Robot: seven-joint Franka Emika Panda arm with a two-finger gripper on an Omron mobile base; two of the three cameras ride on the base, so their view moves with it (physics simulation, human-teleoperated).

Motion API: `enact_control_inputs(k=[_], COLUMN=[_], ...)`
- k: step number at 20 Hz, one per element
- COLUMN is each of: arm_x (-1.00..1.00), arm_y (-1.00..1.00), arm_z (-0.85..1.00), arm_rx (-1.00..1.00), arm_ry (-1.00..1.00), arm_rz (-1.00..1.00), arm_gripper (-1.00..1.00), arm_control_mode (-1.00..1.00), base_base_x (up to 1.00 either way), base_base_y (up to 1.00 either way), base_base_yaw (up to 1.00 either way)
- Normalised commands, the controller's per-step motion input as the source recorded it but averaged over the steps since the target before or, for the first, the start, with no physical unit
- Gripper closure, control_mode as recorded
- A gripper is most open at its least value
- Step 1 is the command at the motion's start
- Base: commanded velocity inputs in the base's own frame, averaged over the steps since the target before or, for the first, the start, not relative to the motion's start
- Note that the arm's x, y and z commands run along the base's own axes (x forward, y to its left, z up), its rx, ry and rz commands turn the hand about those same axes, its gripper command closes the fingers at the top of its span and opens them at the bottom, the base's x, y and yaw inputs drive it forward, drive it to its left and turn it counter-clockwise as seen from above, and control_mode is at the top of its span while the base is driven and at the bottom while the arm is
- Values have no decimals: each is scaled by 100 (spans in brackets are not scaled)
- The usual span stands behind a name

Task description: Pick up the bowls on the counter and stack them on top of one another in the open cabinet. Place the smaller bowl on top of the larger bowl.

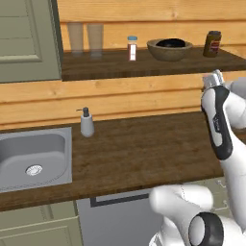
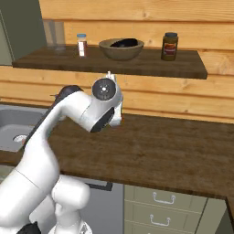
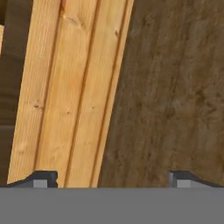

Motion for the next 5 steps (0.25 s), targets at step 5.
enact_control_inputs(k=[5], arm_x=[-100], arm_y=[-23], arm_z=[-100], arm_rx=[-11], arm_ry=[-35], arm_rz=[0], arm_gripper=[-100], arm_control_mode=[-100], base_base_x=[0], base_base_y=[0], base_base_yaw=[0])
